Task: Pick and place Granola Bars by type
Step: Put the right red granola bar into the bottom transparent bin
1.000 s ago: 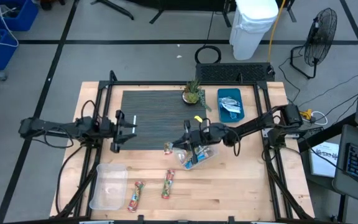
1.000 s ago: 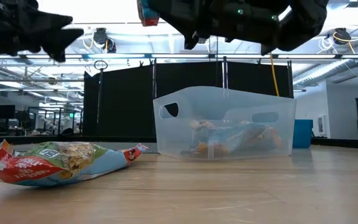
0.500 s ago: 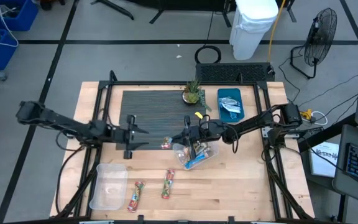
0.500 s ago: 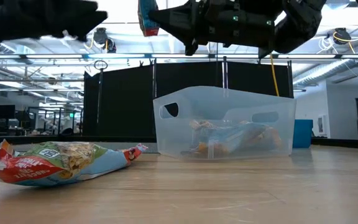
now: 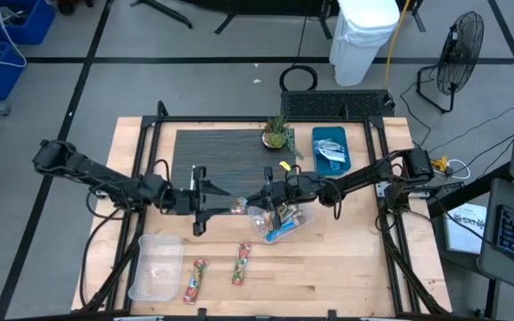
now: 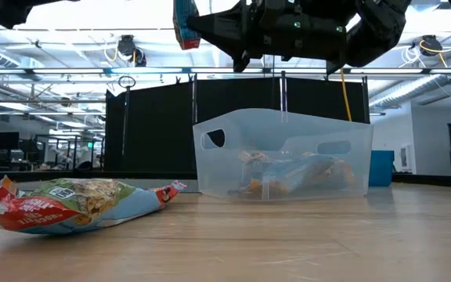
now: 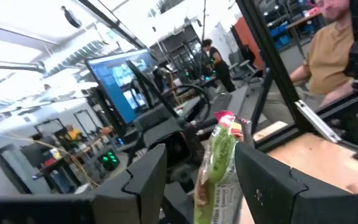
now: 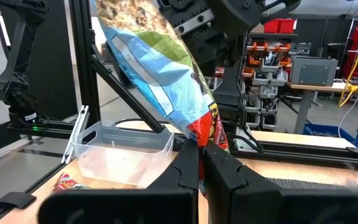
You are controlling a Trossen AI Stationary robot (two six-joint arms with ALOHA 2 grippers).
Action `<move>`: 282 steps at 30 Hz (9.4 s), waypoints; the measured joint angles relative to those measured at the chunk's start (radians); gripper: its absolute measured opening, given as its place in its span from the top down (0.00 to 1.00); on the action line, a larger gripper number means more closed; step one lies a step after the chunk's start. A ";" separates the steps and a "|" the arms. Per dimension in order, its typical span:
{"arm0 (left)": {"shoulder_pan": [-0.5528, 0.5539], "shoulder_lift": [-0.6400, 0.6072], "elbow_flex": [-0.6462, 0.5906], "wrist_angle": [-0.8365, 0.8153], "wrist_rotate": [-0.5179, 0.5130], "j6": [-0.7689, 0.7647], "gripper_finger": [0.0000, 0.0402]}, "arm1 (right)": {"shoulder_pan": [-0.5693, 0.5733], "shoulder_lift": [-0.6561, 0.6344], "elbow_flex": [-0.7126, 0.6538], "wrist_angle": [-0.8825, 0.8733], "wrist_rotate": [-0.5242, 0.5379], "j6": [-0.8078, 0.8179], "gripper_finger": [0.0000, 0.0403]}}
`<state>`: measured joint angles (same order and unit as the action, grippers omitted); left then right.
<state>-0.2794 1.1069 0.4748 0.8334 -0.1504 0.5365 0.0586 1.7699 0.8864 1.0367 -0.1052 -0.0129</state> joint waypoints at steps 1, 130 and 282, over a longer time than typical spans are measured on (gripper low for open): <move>0.000 0.000 0.007 -0.018 0.006 -0.015 0.51 | 0.000 0.000 0.000 0.000 0.001 -0.004 1.00; -0.327 -0.318 0.059 -0.542 -0.490 -0.201 1.00 | -0.017 -0.577 -0.482 -0.145 0.151 0.107 0.29; -0.410 -0.322 0.058 -0.974 -0.218 -0.593 0.68 | 0.380 0.358 0.444 -0.785 0.369 -0.454 0.31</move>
<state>-0.6895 0.7853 0.5331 -0.1406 -0.3687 -0.0562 0.4384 2.1283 1.3307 0.2513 0.2634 -0.4672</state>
